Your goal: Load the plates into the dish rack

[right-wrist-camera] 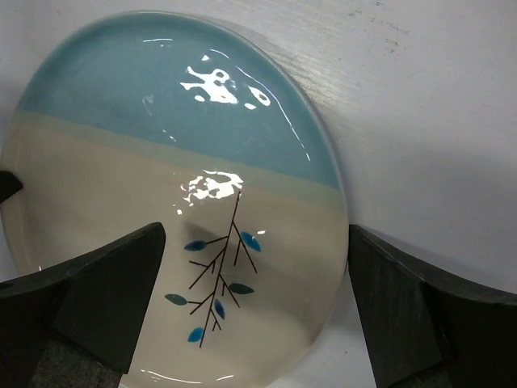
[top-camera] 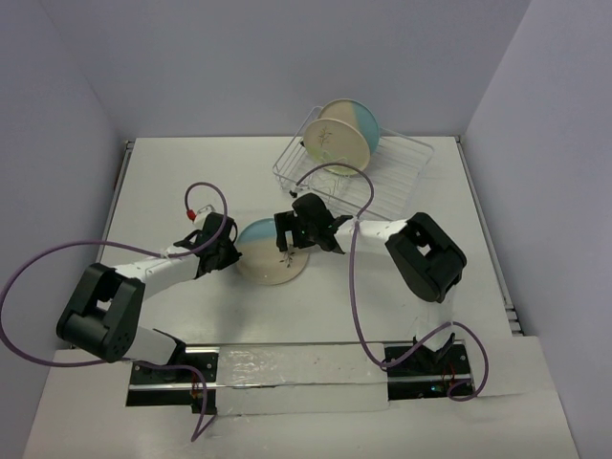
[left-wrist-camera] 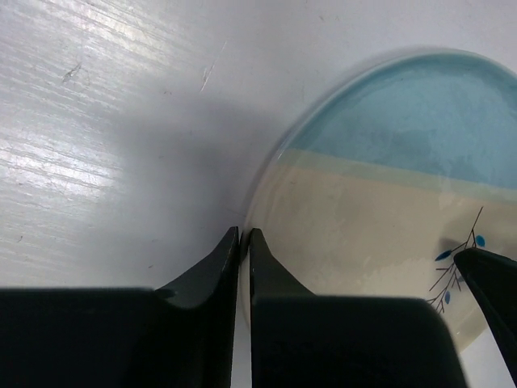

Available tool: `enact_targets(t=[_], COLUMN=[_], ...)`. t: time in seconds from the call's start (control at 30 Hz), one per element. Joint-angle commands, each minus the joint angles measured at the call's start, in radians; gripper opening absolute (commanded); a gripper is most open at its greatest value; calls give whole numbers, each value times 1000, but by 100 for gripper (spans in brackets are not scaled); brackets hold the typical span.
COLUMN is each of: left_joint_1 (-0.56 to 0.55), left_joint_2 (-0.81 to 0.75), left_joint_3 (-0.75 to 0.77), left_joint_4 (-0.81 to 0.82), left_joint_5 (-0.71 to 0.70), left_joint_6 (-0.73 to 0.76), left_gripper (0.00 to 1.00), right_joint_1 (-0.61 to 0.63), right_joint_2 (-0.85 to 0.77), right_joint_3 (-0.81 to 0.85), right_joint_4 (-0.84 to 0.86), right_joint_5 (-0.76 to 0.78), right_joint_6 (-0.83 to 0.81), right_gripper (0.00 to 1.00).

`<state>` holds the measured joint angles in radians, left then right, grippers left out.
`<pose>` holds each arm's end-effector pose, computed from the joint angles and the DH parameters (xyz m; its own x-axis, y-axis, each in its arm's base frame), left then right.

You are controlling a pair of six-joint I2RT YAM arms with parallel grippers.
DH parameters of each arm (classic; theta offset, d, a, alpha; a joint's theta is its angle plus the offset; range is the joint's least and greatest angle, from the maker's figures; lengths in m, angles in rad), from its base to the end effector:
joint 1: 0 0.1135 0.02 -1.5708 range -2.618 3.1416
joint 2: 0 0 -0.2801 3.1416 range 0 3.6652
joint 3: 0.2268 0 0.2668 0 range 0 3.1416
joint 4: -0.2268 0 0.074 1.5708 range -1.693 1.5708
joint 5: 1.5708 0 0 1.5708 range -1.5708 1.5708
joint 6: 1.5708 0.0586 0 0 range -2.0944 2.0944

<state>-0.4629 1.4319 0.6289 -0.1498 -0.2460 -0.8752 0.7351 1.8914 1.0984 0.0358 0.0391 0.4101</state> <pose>0.2576 -0.1126 0.1389 -0.7029 -0.4813 -0.5237 -0.3632 0.8759 -0.3176 0.3203 0.2865 0.1452 -0.7260 -0.1193 -0.6772 -0.3921 0.8809 0.2651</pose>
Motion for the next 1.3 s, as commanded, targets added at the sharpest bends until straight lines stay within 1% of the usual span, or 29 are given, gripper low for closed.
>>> enact_targets(t=[0.0,0.07,0.17,0.3,0.5,0.57,0.73,0.93,1.07,1.13,1.23,1.27], left_joint_1=[-2,-3,-3,-3,-5,-10,-20,-34,-41,-45,-50,-51], left_joint_2=[28,36,53,71,83,84,64,4,-18,-20,-18,-18], left_joint_3=[-20,-25,-28,-27,-40,-43,-52,-69,-69,-69,-72,-72], left_joint_4=[-42,-31,-20,-11,20,34,36,37,36,47,50,52], left_joint_5=[17,26,33,41,85,98,92,77,64,71,67,66], left_joint_6=[-3,-9,-13,-24,-54,-69,-95,-112,-115,-107,-107,-107], left_gripper=[5,0,0,0,0,0,0,0,0,0,0,0], right_joint_1=[-16,-17,-20,-39,-64,-76,-83,-83,-83,-83,-83,-83], right_joint_2=[15,16,32,35,-43,-68,-139,-221,-218,-212,-198,-192], right_joint_3=[27,24,21,18,5,-3,-42,-74,-77,-97,-119,-116], right_joint_4=[-28,-26,-17,-6,66,106,189,229,219,266,325,322], right_joint_5=[-30,-103,-199,-301,-474,-532,-581,-566,-548,-556,-572,-574], right_joint_6=[-5,-5,-33,-24,-10,19,72,99,114,154,199,202], right_gripper=[100,100,100,100,99,96,93,90,88,84,84,84])
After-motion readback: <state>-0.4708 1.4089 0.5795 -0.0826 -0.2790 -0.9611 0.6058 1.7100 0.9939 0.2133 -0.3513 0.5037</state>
